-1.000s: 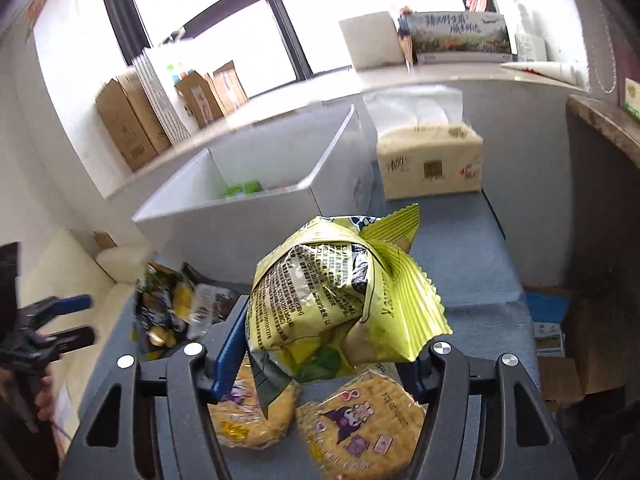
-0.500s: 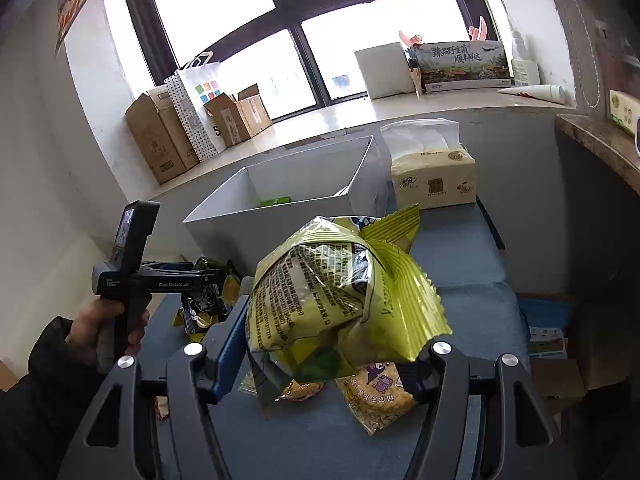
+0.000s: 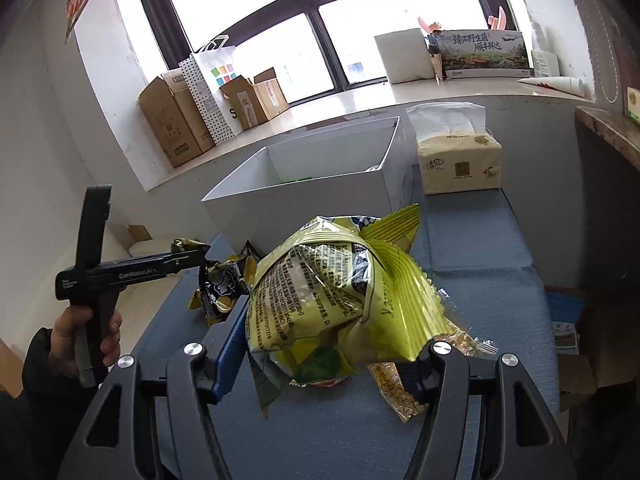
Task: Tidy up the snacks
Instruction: 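Carry chip bag into box with right tool while left tool drops green packet in, then move both tools back over the remaining snacks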
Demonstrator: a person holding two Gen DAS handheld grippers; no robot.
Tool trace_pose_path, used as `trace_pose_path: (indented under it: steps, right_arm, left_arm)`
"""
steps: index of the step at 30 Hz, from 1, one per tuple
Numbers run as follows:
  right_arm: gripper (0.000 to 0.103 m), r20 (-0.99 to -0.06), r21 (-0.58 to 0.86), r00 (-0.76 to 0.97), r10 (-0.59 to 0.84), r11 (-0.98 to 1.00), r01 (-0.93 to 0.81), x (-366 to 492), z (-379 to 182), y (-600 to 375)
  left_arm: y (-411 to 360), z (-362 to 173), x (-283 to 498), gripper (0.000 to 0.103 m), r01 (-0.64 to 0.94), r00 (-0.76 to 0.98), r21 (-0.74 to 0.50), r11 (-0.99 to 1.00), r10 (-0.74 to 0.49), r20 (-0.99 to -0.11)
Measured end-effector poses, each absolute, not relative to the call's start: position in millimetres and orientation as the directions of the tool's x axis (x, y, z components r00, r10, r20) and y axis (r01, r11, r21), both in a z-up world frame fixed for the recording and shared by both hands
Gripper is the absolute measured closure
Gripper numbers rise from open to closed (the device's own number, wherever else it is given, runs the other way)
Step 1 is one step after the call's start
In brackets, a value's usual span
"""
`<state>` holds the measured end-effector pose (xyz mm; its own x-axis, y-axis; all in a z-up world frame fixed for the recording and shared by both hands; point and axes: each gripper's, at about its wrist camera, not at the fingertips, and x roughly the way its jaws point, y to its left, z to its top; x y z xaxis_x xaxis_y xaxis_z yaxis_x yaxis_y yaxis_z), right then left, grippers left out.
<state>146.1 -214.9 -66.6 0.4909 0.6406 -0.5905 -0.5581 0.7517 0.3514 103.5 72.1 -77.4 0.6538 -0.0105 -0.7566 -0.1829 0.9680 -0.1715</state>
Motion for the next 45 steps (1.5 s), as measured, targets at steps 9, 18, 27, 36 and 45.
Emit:
trace_pose_path:
  steps: [9, 18, 27, 36, 45]
  right_arm:
    - [0.035, -0.568, 0.331, 0.468, 0.677, 0.708, -0.623, 136, -42, -195]
    - [0.035, -0.538, 0.297, 0.467, 0.702, 0.676, -0.674, 174, 4, -159]
    - [0.035, -0.619, 0.291, 0.438, 0.651, 0.709, -0.643, 287, -4, -99]
    - [0.023, -0.657, 0.338, 0.413, 0.63, 0.737, -0.586, 353, -32, -92]
    - [0.0, -0.633, 0.334, 0.486, 0.603, 0.779, -0.531, 347, -29, -115]
  left_arm:
    - [60, -24, 40, 0.051, -0.18, 0.727, -0.227, 0.957, -0.026, -0.686]
    - [65, 46, 77, 0.05, -0.131, 0.783, -0.176, 0.976, -0.007, -0.622]
    - [96, 35, 215, 0.05, -0.15, 0.738, -0.053, 0.987, 0.076, -0.671]
    - [112, -11, 285, 0.026, -0.173, 0.646, -0.024, 0.985, 0.095, -0.758]
    - [103, -14, 264, 0.0, -0.164, 0.661, 0.017, 0.986, 0.123, -0.74]
